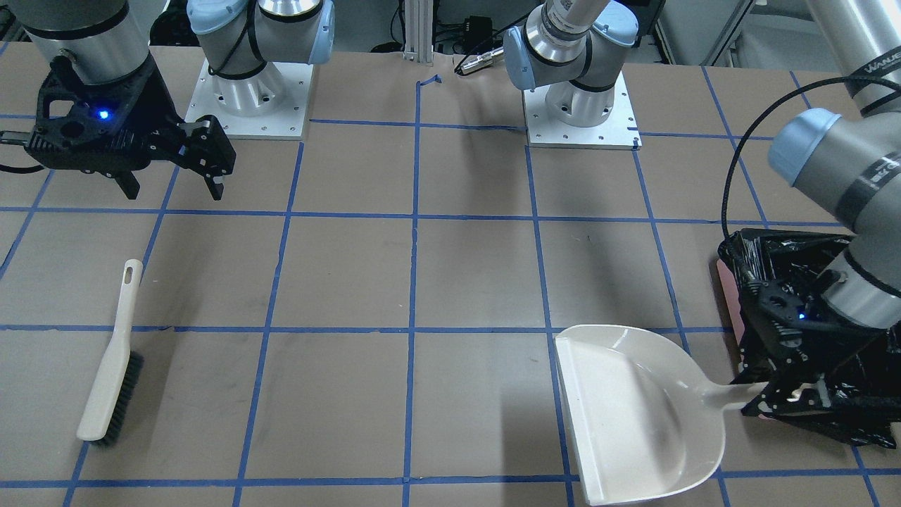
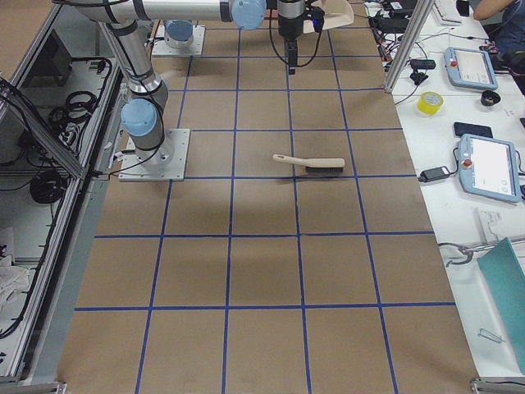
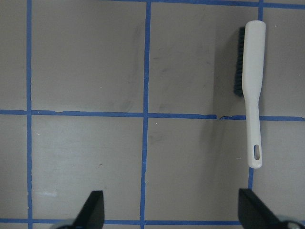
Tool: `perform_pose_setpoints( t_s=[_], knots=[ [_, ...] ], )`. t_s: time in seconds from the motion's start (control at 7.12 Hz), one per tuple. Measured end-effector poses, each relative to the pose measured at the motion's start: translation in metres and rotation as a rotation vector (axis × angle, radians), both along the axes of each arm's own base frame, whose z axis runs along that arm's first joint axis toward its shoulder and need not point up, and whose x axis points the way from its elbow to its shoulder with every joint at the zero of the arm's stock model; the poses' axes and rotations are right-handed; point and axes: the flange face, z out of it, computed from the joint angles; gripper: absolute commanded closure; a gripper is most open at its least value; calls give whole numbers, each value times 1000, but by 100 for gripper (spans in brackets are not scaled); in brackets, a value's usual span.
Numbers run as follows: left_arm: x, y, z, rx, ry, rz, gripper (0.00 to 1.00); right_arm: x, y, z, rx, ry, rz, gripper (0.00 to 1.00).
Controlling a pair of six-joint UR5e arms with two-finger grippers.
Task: Sweep and dump trash into bin
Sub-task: 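Lower the dustpan onto the table beside the bin with the left gripper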
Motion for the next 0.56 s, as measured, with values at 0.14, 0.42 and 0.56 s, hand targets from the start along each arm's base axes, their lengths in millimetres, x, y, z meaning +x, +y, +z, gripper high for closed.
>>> perform_pose_setpoints(
  t_s=[0.14,0.42,0.56],
  knots=[
    [-12,-5,-22,46,-29,-17,100,0,0,0,-2,-2,1,0],
    [-26,-14,-63,117,-148,-42,100,0,-1,-1,-1,4,1,0],
    [-32,-15,-76,135,-164,-61,100,0,-1,-1,-2,2,1,0]
  ],
)
